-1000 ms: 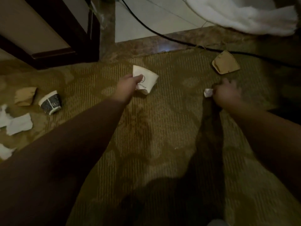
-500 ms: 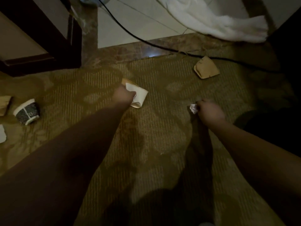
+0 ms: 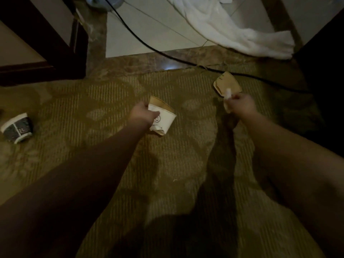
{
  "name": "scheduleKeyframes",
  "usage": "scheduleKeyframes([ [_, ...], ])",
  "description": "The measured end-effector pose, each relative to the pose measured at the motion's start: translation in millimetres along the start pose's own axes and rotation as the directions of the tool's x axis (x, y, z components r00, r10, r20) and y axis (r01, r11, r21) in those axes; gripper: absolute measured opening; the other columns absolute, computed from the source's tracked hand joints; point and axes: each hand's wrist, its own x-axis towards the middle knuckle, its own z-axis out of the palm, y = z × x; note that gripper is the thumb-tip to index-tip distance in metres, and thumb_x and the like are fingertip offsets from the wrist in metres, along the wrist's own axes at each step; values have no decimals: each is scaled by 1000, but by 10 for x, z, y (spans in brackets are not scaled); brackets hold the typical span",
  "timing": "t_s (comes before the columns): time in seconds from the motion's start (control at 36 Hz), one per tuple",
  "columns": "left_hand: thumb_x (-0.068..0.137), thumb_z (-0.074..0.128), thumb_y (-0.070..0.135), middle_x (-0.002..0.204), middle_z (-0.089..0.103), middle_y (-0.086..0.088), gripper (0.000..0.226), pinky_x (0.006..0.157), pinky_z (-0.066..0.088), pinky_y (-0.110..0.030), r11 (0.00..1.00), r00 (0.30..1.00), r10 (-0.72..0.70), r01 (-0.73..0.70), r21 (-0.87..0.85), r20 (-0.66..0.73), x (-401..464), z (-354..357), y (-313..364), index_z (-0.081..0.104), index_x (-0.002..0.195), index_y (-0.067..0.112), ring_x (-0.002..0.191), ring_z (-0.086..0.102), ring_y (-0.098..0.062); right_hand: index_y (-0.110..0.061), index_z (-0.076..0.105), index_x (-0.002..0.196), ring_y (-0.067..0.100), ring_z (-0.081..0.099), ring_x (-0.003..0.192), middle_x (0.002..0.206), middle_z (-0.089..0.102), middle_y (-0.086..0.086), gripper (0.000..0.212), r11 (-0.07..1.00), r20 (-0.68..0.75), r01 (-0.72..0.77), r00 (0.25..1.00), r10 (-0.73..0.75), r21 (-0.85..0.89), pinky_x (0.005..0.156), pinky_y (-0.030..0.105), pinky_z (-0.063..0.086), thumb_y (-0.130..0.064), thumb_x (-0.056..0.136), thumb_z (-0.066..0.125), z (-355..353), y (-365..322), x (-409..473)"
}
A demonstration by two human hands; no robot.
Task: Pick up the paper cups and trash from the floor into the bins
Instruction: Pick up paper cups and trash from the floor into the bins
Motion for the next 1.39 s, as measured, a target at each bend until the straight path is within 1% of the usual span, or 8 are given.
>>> scheduleKeyframes([
  [0.11, 86, 72, -1, 90, 70, -5, 33, 46, 56, -38, 971, 996, -52, 68, -231, 73, -191, 93, 206, 62, 115, 12, 61, 67, -16, -24, 63, 121, 22, 62, 107, 118, 63, 2, 27, 988, -38, -87, 995, 92, 125, 95, 42, 53, -35, 97, 61, -106, -169, 235],
  [0.28, 83, 72, -4, 96, 74, -9, 28, 69, 60, -43, 957, 992, 9, 28, -288, 128, -389, 39, 316, 65, 97, 19, 83, 73, -28, -21, 61, 99, 27, 61, 102, 108, 64, 7, 37, 995, -41, -95, 995, 96, 6, 95, 35, 48, -55, 98, 47, -2, -287, 512],
  [0.42, 84, 70, -4, 94, 74, -3, 30, 53, 54, -27, 962, 992, 2, 32, -271, 126, -499, -94, 348, 66, 104, 18, 81, 72, -20, -11, 69, 108, 31, 64, 99, 110, 68, 12, 67, 987, -99, -92, 992, 79, -133, 92, 39, 51, -68, 93, 37, 172, -229, 771],
  [0.61, 86, 67, -5, 96, 72, -7, 30, 50, 56, -27, 970, 992, -26, 55, -238, 124, -593, -275, 332, 63, 109, 15, 81, 70, -20, -13, 63, 124, 31, 54, 116, 135, 49, 18, 42, 959, -212, 33, 972, -96, -281, 96, 38, 44, -45, 99, 50, 334, -201, 613],
  [0.83, 84, 68, -8, 92, 73, -5, 32, 49, 54, -24, 965, 994, 10, 19, -261, 109, -624, -413, 279, 64, 109, 12, 74, 71, -18, -13, 53, 126, 28, 56, 118, 135, 50, 11, 44, 969, -303, 2, 950, 76, 248, 99, 43, 48, -42, 95, 59, 372, -382, 370],
  [0.94, 83, 69, -6, 94, 76, -5, 31, 63, 58, -32, 967, 991, 31, 4, -254, 132, -620, -462, 250, 66, 106, 14, 81, 74, -22, -12, 48, 137, 29, 55, 122, 139, 53, 11, 47, 866, -175, -105, 961, 215, 489, 101, 40, 47, -27, 94, 61, 305, -412, 159],
  [1.11, 82, 70, -7, 96, 76, -11, 34, 69, 60, -37, 956, 988, 68, -26, -291, 137, -642, -507, 270, 66, 112, 8, 83, 75, -27, -10, 54, 137, 26, 56, 118, 125, 59, 6, 40, 860, -11, -168, 980, 198, 481, 88, 31, 45, -13, 98, 58, 316, -440, -299],
  [1.39, 76, 74, -4, 96, 75, -14, 32, 76, 61, -43, 949, 965, 168, -103, -298, 202, -896, -448, 570, 69, 106, 6, 87, 74, -32, -21, 47, 142, 16, 61, 99, 125, 59, -1, 49, 821, -42, -66, 993, 110, 567, 79, 37, 57, -24, 96, 62, -107, -300, -1521],
])
